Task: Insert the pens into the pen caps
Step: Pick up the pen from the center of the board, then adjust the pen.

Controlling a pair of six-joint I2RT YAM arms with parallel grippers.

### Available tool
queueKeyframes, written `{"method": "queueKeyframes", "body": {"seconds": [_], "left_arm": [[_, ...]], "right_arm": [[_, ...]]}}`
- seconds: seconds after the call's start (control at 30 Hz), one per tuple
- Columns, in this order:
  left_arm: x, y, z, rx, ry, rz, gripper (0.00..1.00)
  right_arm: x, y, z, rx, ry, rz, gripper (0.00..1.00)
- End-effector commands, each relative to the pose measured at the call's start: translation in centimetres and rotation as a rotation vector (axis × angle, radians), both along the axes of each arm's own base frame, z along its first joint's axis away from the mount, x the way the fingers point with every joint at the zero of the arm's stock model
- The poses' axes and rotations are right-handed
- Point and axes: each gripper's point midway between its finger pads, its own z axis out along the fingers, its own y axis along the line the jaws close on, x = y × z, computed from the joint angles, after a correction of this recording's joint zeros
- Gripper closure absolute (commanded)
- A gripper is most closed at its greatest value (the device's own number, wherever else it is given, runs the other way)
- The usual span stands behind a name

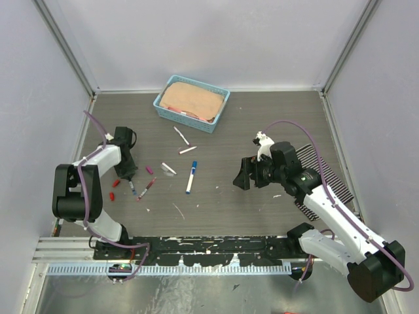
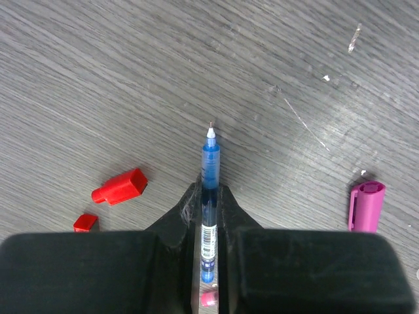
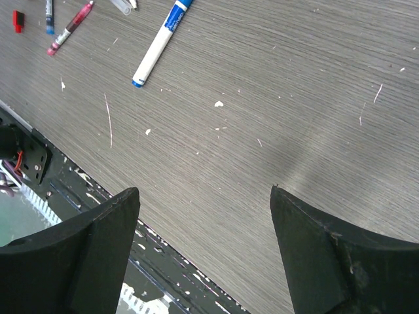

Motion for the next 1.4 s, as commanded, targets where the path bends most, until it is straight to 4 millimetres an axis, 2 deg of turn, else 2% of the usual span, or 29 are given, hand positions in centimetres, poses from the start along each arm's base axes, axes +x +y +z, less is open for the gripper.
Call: {"method": "queueKeyframes", "body": {"seconds": [0.0,0.27,0.5,0.6,0.7,0.83,1.0,1.1,1.2,1.37], "left_arm": [[0.9,0.1,0.1,-0.003,-0.028,0.000,0.89],[2.0,-0.5,2.1,-0.007,-0.115,-0.025,0.94],[2.7,-3.2,5.5,0.011,-0.229,-0.127,0.96],[2.7,-5.6,7.3,-0.030,-0.292,-0.199,0.97],[2.5,-9.1,9.4,-0.133,-0.374,-0.297,1.00],[1.8,-14.0,13.7,-0.341,-0.535,-0.419,1.00],[-0.2,-19.1,19.8,-0.575,-0.706,-0.539,1.00],[-1.8,-22.2,22.9,-0.683,-0.772,-0.612,1.00],[-3.0,-24.5,25.0,-0.766,-0.810,-0.657,1.00],[-4.4,-27.5,27.1,-0.874,-0.847,-0.704,1.00]], "right_arm": [[0.7,0.4,1.3,0.022,-0.053,0.014,0.15],[1.3,-0.2,1.8,0.007,-0.084,-0.028,0.15],[1.9,-0.7,2.4,0.020,-0.103,-0.096,0.15],[2.0,-0.8,2.7,0.034,-0.107,-0.124,0.15],[2.0,-0.6,3.3,0.078,-0.119,-0.140,0.15],[1.9,-0.1,5.3,0.146,-0.168,-0.134,0.14],[1.3,1.2,7.9,0.297,-0.208,-0.110,0.15],[1.0,2.3,9.3,0.411,-0.215,-0.107,0.16],[0.4,3.8,10.8,0.509,-0.241,-0.105,0.16],[-1.9,8.0,12.5,0.594,-0.285,-0.055,0.18]]}}
